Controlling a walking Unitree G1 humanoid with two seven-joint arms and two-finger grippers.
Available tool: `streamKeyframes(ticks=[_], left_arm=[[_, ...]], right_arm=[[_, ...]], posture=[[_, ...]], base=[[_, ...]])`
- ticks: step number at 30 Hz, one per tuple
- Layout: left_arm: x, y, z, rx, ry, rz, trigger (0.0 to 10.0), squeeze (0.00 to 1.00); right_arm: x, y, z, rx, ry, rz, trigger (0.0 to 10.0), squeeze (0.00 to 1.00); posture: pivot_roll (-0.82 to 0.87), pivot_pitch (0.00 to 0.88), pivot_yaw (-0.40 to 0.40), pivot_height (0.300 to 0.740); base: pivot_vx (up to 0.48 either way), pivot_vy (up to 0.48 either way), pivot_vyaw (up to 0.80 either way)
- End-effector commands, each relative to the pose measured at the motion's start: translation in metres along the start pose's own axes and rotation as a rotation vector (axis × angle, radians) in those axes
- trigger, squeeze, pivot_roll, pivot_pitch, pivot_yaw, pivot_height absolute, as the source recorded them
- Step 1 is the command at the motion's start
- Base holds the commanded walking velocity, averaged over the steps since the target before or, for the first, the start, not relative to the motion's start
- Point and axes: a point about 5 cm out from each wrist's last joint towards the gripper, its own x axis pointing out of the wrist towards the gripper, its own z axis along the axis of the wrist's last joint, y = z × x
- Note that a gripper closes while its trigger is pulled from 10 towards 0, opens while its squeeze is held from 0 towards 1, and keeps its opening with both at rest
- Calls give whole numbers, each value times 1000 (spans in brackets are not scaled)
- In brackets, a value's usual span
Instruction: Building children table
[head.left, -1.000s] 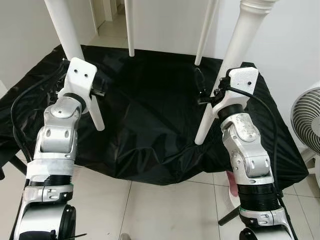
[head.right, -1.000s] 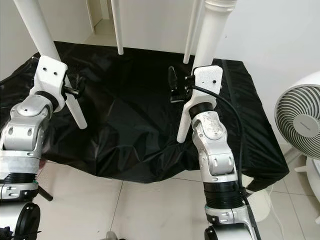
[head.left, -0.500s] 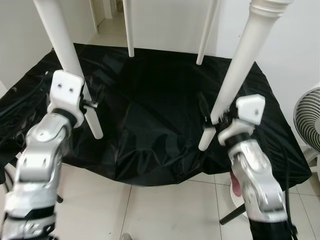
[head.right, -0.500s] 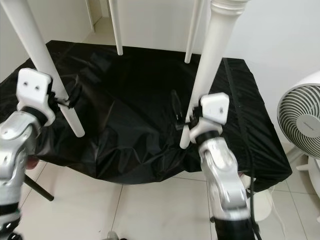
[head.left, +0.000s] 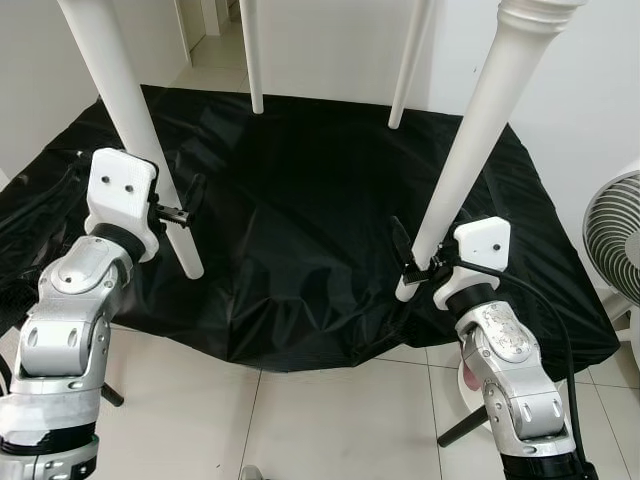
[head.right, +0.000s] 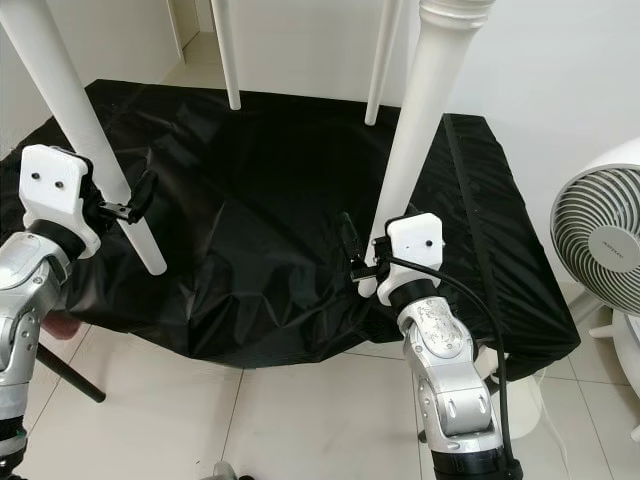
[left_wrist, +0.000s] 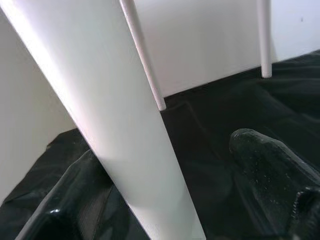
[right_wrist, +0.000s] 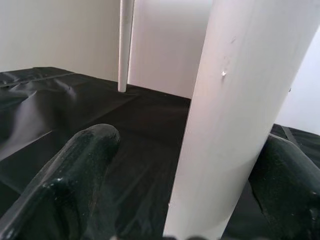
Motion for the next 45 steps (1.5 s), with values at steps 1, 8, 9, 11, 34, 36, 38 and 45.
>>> streamKeyframes(ticks=[1,8,9,11,34,36,38,45], left_arm=[[-24,-20,-3,-49,40,-433,10000,0],[-43,-20,-4,-68,73,-511,10000,0],[-43,-20,-4,-68,73,-511,10000,0],[-42,-19,-7,-45,82,-495,10000,1000],[-106,-51,-163,-247,640,-236,10000,0],[-111,-54,-175,-256,678,-198,10000,0],[-122,-61,-203,-313,771,-60,10000,0],[-135,-69,-227,-345,856,47,10000,0]], right_arm=[[-16,1,-7,-27,19,34,10000,0],[-31,-4,-14,-62,41,53,10000,0],[-31,-4,-14,-62,41,53,10000,0],[-31,-6,-14,-65,43,42,10000,0],[-116,19,-141,101,621,254,10000,0],[-120,20,-151,117,664,238,10000,0],[-127,23,-177,134,765,194,10000,0],[-135,27,-201,167,889,176,10000,0]], posture=[[-35,69,26,740],[-29,72,27,740],[-29,72,27,740],[-30,72,26,740],[-40,60,10,740],[-40,60,10,740],[-43,46,-1,740],[-49,31,-8,740]], base=[[0,0,0],[0,0,0],[0,0,0],[0,0,0],[0,0,0],[0,0,0],[0,0,0],[0,0,0]])
